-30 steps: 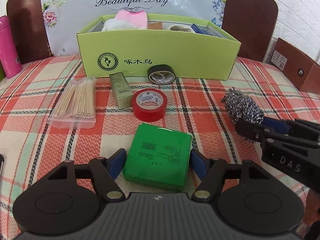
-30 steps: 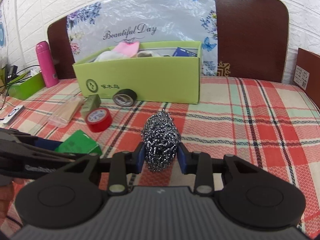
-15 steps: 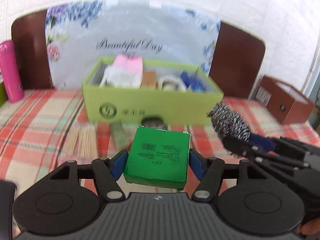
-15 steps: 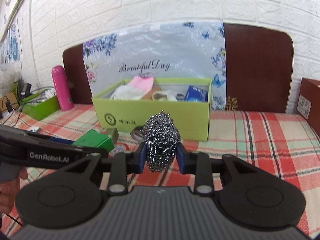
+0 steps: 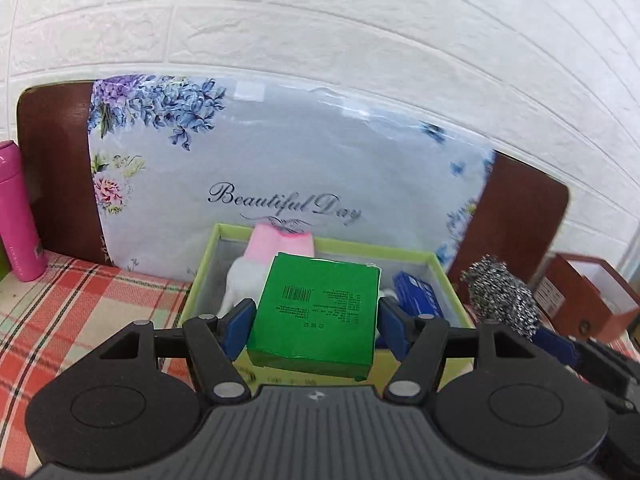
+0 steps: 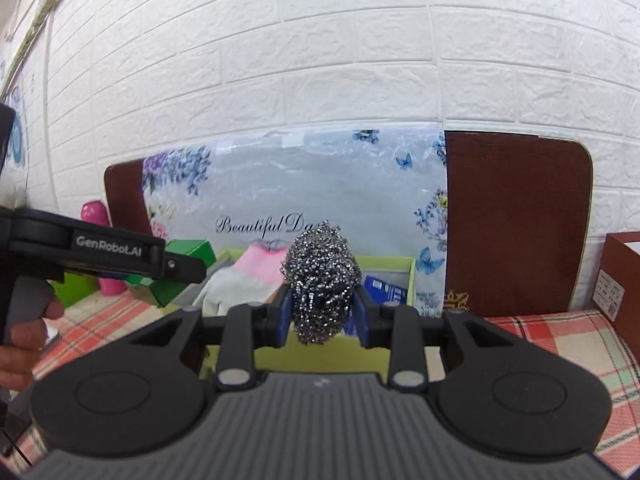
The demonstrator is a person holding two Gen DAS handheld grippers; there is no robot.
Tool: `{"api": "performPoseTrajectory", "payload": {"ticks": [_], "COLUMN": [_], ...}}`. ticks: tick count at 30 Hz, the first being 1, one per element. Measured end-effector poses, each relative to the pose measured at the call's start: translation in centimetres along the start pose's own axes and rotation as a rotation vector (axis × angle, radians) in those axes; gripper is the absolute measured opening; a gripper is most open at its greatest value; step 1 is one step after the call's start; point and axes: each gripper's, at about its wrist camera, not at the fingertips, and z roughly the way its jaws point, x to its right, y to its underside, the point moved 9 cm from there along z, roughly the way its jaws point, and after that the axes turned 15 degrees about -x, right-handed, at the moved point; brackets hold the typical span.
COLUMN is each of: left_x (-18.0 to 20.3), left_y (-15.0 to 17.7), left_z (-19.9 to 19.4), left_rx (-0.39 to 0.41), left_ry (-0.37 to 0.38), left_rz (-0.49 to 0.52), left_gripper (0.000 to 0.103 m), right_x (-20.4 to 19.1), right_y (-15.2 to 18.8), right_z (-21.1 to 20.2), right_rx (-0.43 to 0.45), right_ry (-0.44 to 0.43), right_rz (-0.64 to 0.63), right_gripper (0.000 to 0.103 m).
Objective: Organize objects
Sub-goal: 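Carry scrubber and green box into the lime-green box and release both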
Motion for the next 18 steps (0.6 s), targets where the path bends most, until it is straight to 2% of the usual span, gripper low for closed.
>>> {"api": "performPoseTrajectory", "payload": {"ticks": [5,8,9,11,12,13,14,15,18], "left_x": [-1.2,-1.8,-2.1,-2.9,-3.2,-3.4,-3.7,-3.9,-4.2], "left_y": [-2.0,-2.2,-1.9,-0.9,-0.3,0.2,0.6,0.7,1.0], "left_z": [3.5,5.6,6.4,7.8,8.0,7.9,7.6,7.2,6.1], "left_rx": [-0.019,0.018,0.014,-0.042,-0.063,-0.063,-0.048,-0.034,-0.028], "left_ry": [-0.037,-0.041,-0.050,-0.086,-0.091,-0.085,-0.080,-0.083,-0.102], "left_rz": [-0.019,-0.016,-0.016,-0.023,-0.022,-0.020,-0.018,-0.016,-0.027], "left_gripper": [0.069,0.070,0.077,0.079,0.079,0.079,0.079,0.079,0.079], "right_x": [0.6,0.5,0.4,0.1,0.1,0.0,-0.1,-0.1,-0.4], "right_y": [-1.9,-1.6,-1.3,0.0,0.8,1.4,1.6,1.9,2.4], "right_z": [3.8,6.7,7.7,10.2,10.9,10.9,10.3,9.7,8.8], "right_rx": [-0.009,-0.042,-0.058,-0.128,-0.160,-0.153,-0.112,-0.077,-0.052], "right_ry": [0.031,0.047,0.047,0.035,0.044,0.055,0.060,0.074,0.130], "right_rz": [0.029,0.037,0.033,0.012,0.004,0.000,-0.005,-0.022,-0.073], "right_gripper": [0.031,0.035,0.038,0.054,0.066,0.071,0.076,0.088,0.092]}}
